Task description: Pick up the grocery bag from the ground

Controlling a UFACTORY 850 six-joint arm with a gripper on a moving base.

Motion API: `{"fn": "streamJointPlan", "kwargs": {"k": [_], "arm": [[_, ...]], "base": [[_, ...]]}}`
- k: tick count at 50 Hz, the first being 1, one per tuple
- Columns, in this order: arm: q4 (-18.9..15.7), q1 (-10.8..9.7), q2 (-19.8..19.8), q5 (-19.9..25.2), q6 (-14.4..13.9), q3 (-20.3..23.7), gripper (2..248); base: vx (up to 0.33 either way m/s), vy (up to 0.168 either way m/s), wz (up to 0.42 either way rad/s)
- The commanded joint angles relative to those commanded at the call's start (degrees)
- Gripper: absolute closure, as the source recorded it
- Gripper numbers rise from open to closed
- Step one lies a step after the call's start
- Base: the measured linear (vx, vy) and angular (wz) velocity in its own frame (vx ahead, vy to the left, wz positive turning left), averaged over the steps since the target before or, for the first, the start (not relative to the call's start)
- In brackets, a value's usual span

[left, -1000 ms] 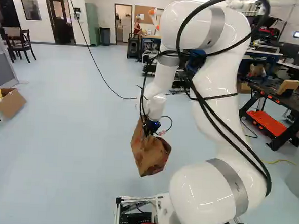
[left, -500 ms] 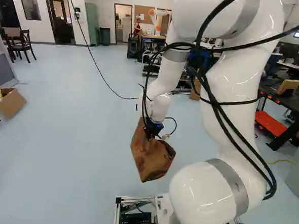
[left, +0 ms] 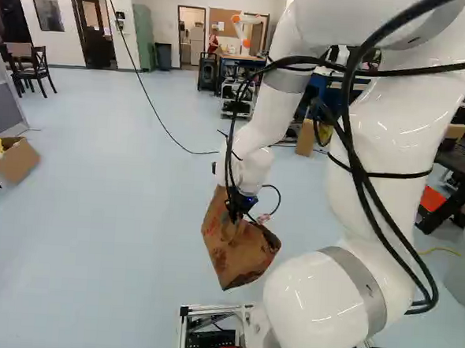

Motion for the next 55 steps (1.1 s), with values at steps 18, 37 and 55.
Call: {"fn": "streamJointPlan", "kwargs": {"k": [18,37,55], "arm": [[0.0,-0.6,1.4,2.3,0.0,1.0,229],[0.0,-1.8,4.4,7.0,0.0,3.0,229],[0.0,-3.6,8.5,13.5,0.0,5.8,229]], "base": [[0.000,0.000,0.000],[0.000,0.000,0.000],[0.000,0.000,0.000]]}}
